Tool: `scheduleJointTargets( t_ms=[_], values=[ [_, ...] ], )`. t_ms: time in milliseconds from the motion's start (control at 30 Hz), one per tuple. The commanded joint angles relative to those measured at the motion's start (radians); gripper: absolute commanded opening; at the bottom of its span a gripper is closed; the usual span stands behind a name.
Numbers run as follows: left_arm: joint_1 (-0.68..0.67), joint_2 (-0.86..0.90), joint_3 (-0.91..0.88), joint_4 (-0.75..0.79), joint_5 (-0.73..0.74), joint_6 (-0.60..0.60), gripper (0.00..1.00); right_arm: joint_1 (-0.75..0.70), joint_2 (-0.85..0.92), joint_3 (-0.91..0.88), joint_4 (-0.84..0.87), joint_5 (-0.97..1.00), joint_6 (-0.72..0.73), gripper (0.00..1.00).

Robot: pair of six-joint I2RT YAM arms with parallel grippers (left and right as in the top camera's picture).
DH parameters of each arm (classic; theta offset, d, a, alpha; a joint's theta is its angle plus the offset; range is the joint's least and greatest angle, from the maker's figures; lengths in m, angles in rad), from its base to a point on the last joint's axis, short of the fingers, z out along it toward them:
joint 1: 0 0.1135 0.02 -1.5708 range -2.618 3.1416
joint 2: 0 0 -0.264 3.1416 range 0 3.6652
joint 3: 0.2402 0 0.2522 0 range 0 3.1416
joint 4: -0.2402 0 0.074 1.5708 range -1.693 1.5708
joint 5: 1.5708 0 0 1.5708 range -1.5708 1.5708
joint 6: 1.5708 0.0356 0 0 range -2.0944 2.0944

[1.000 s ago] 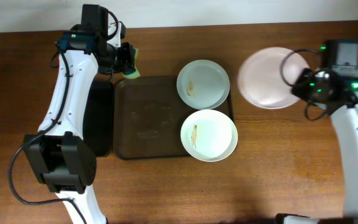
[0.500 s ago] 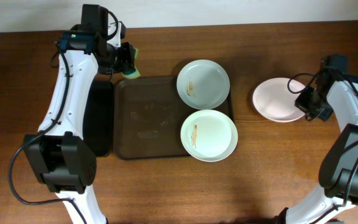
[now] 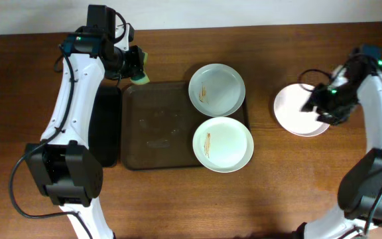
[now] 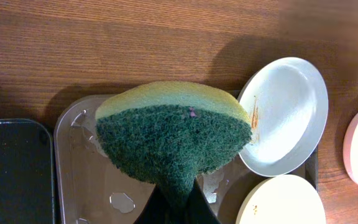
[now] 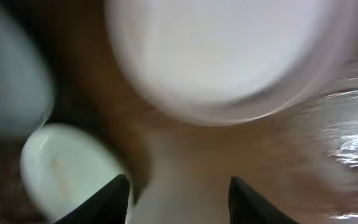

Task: Clean dirty plates on tray and stack at the side
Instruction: 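Lift the pink plate with the right gripper and place it right of the tray, then grip the white plate rim with the right gripper and tilt it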

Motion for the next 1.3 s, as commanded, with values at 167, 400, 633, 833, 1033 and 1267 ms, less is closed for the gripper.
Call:
scheduleJointTargets(
  t_ms=[167,400,633,833,1033,1267],
  values=[
    [-0.029,0.024,-0.014,-0.014,0.006,-0.009,0.01,0.314,-0.017,-0.253,0.132,0.003,-0.077,0.43],
    [-0.029,0.024,-0.014,-0.015,-0.016,-0.009,0.00,0.446,-0.017,-0.408,0.225,0.095,0.003,0.34],
    [-0.029,0.024,-0.014,-0.014,-0.016,-0.009,0.00,0.472,-0.017,-0.435,0.256,0.118,0.028,0.13],
    [-0.029,0.024,-0.014,-0.014,-0.016,-0.009,0.00,0.508,-0.031,-0.429,0.236,0.081,0.028,0.04],
    [-0.028,0.024,-0.014,-0.026,-0.016,-0.007,0.01,0.712,-0.064,-0.314,0.324,0.098,0.165,0.04],
    [-0.028,0.024,-0.014,-0.137,-0.081,0.024,0.01,0.940,-0.025,-0.308,0.661,0.414,0.443,0.04]
  ],
)
